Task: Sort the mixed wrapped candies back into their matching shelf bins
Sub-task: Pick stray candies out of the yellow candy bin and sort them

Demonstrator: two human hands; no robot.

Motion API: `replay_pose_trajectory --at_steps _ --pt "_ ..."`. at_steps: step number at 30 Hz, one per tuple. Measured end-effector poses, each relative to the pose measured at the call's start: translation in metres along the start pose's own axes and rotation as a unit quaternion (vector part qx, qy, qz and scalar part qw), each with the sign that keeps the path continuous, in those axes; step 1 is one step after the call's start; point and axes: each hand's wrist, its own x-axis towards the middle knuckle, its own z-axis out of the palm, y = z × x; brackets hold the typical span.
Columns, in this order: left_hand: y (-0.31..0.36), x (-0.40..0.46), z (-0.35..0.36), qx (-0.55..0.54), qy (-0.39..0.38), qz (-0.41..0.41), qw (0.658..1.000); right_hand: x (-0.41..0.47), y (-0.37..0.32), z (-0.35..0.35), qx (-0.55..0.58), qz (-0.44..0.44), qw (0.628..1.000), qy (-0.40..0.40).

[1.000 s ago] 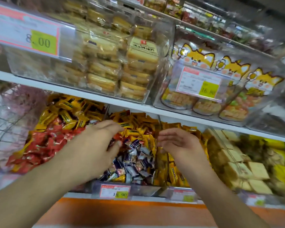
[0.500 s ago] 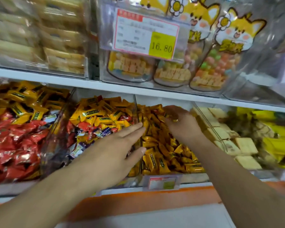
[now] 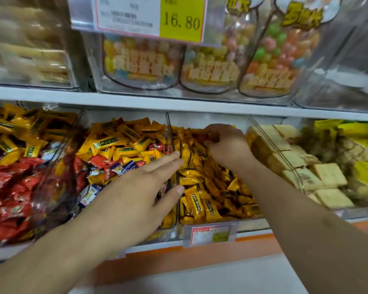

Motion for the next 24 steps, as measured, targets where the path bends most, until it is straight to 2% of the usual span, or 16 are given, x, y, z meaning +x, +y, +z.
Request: replay_pose_trajectory --at_steps 5,10,15,18,20,21,24 --pt "0.002 0.000 -0.006 0.001 -0.011 -0.008 1.000 -0.020 0.005 -0.032 0.068 0.035 0.996 0.041" --pt "0.010 -0.011 -0.023 -0.031 0.010 -0.019 0.999 -0.081 -0.042 -0.062 0.193 0.052 0.979 -0.037" --pt "0.013 -0.038 -0.052 -0.202 0.063 -0.073 0.975 -0.136 -0.117 -0.064 0.295 -0.015 0.950 -0.101" --pt "0.004 -0.058 -0.074 -0.268 0.093 -0.104 0.953 -0.148 -0.147 -0.055 0.338 -0.010 0.935 -0.106" --pt "-0.011 -0.070 -0.089 -0.254 0.121 -0.135 0.950 -0.152 -0.159 -0.048 0.355 0.022 0.927 -0.117" --pt "-0.022 -0.076 -0.096 -0.213 0.139 -0.157 0.954 -0.153 -0.162 -0.044 0.350 0.035 0.928 -0.121" --pt "-0.058 -0.094 -0.120 -0.018 0.193 -0.227 0.954 -0.153 -0.167 -0.036 0.295 0.024 0.948 -0.122"
